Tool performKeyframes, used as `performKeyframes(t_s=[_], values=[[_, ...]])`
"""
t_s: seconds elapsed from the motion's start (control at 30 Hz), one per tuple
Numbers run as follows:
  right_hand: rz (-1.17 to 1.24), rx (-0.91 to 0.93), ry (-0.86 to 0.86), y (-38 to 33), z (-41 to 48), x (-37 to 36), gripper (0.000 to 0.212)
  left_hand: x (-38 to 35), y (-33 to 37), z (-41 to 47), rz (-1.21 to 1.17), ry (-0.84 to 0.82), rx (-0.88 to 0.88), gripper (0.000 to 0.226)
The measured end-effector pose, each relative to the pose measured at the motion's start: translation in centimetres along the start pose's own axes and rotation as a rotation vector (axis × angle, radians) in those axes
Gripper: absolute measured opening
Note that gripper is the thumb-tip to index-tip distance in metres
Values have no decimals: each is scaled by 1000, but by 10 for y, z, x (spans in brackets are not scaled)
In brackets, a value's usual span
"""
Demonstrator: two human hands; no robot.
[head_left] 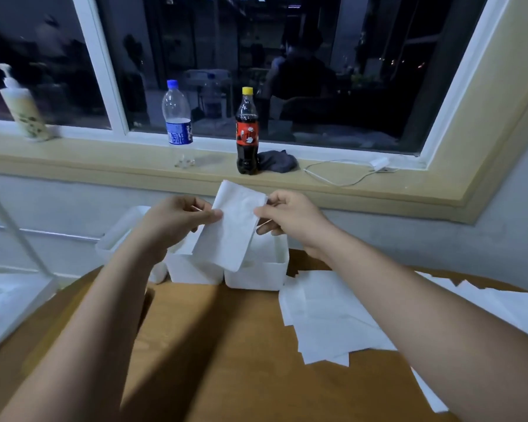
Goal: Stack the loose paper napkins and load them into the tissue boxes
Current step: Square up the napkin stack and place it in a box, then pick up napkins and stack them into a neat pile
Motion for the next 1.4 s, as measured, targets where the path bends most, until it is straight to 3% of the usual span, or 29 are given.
performKeyframes(t_s=[0.17,0.4,0.63,0.8,1.03,1.17,1.27,1.4], values=[[13,-66,88,6,46,-45,7,30,-32,37,127,78,51,30],[-142,-89,120,18,76,-88,12,45,-54,60,347,107,83,29],[-406,19,144,13,75,-94,15,40,-50,70,624,84,18,38],[-580,124,141,7,72,-96,28,33,-42,72,763,54,-60,37],[-755,360,-1,0,64,-108,53,32,-31,75,899,-25,-196,46],[-930,331,-190,10,61,-123,70,11,-29,68,1086,-256,-281,83],[-1056,302,-291,18,63,-133,50,3,-36,66,1301,-359,-217,100],[-1207,240,-391,24,66,-140,48,-7,-40,62,1412,-463,-181,82]])
Point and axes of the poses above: each hand's wrist, its own z-axis towards the middle knuckle, its own x-axis out of the back of the hand, y = z × x, the point moved 7 cm from there along z, towards the middle knuckle, and after that the axes turned 5 degrees about y, right-handed, at the moved point
